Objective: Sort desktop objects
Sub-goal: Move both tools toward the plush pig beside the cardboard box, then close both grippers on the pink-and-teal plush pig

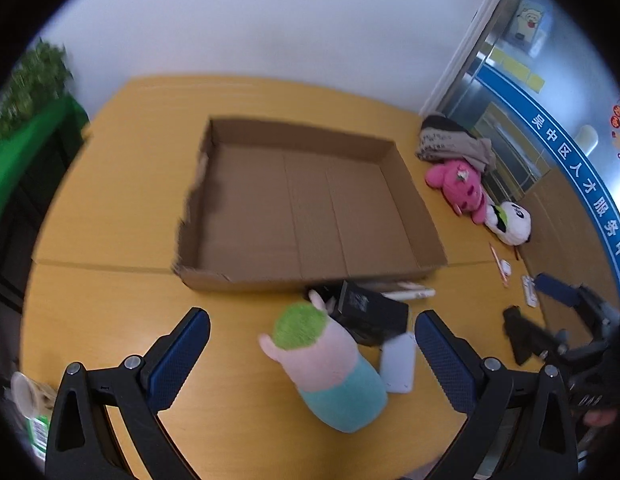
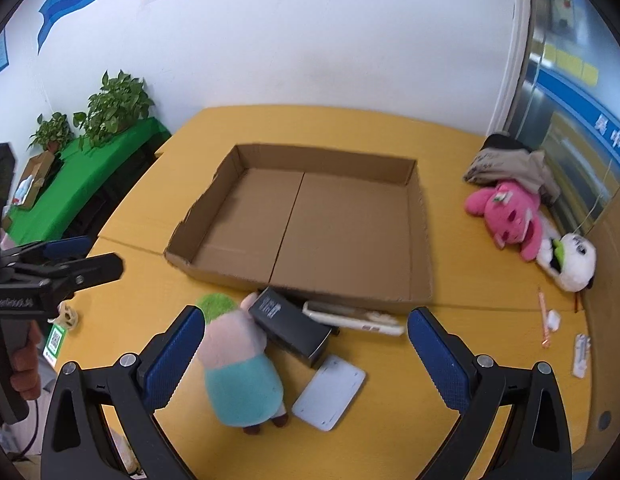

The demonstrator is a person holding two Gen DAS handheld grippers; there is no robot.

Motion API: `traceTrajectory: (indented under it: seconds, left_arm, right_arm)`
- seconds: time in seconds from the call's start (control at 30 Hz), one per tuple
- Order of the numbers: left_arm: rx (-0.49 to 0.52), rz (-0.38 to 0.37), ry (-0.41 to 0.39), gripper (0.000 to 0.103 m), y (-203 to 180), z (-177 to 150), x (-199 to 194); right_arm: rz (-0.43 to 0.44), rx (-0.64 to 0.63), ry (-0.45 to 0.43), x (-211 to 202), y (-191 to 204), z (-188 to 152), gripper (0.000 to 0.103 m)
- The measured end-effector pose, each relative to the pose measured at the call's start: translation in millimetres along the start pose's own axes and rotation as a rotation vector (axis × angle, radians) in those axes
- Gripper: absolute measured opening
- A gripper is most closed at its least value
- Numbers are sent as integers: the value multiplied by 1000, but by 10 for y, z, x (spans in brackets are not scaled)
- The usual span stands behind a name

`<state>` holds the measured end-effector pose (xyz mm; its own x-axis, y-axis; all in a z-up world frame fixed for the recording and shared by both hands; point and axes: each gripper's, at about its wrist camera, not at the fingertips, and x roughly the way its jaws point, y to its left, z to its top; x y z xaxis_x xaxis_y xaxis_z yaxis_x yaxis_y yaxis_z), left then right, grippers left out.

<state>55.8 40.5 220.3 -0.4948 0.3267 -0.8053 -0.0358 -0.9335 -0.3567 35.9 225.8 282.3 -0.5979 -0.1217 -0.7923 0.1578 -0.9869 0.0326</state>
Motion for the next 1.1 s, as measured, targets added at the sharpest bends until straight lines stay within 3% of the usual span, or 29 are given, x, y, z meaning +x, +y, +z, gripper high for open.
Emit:
traceTrajectory:
  seconds: [0.17,0.3,0.43,0.5,0.57,0.6,0.7,0.83,0.93,1.1]
  left_arm:
    - [-103,-28,142,102,176,-183,597]
    - [-147,-67,202,102,281,-284,955]
    - [-172,-119,272,102,320,-350,1304]
    - [-173,-118,303,90,333,-403,1418]
    - [-175,-98,322,84,361,-436,1498]
    - [-183,-104,325,83,386,-452,1516]
    - [-197,-124,326,76,407,-453,1541]
    - [-125,-108,326,70,299,-429,1473]
    - [-99,-119,306,68,256,-360,1339]
    - [-54,-137,237,68,144,-109,929]
  right_arm:
    - [81,18,146,522,18,-353,103]
    - [169,37,247,896,92,-602,103]
    - [205,-35,268,1215,302,-716,103]
    - [218,-84,278,1378,427,-775,102]
    - [219,-111,317,1571,530,-879,100]
    - [209,-114,354,1694,568,-953,96]
    - [265,-23,392,1870,557,-1082,97]
    - [262,17,403,1901,625,-1151,90]
    - [305,67,417,1838,597,-1146,82]
    - [333,93,341,1417,657,-984,81]
